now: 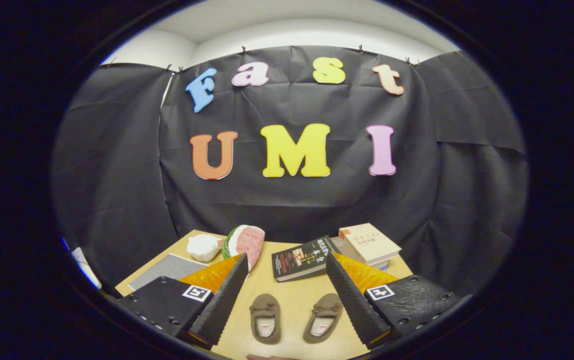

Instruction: Open the storage box then place both shoes into the box .Put the left shoe in first, then the right shoe, with the right side of both shoes facing outward in a uniform manner.

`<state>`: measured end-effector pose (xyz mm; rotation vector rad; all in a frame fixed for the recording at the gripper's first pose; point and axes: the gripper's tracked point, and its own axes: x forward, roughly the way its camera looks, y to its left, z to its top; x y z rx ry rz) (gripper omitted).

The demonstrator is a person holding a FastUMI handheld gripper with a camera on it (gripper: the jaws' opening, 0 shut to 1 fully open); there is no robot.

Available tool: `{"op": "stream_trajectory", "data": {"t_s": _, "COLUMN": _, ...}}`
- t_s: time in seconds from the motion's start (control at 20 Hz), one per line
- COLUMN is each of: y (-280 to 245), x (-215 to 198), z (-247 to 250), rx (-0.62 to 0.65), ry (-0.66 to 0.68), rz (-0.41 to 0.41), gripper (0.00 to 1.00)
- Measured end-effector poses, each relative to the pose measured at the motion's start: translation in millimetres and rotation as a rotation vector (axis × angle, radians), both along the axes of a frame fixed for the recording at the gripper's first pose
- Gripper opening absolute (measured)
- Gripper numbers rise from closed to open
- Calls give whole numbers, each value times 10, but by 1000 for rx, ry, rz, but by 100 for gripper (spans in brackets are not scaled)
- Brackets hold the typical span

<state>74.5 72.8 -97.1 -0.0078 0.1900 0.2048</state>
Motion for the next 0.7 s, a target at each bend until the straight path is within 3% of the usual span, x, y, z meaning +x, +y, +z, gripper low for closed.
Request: {"op": "stream_trajectory", "data": {"t_s": 0.7, "y": 1700, "x": 473, "z": -1658, "rx": 66, "ry": 422, "rz": 282, "gripper": 96}}
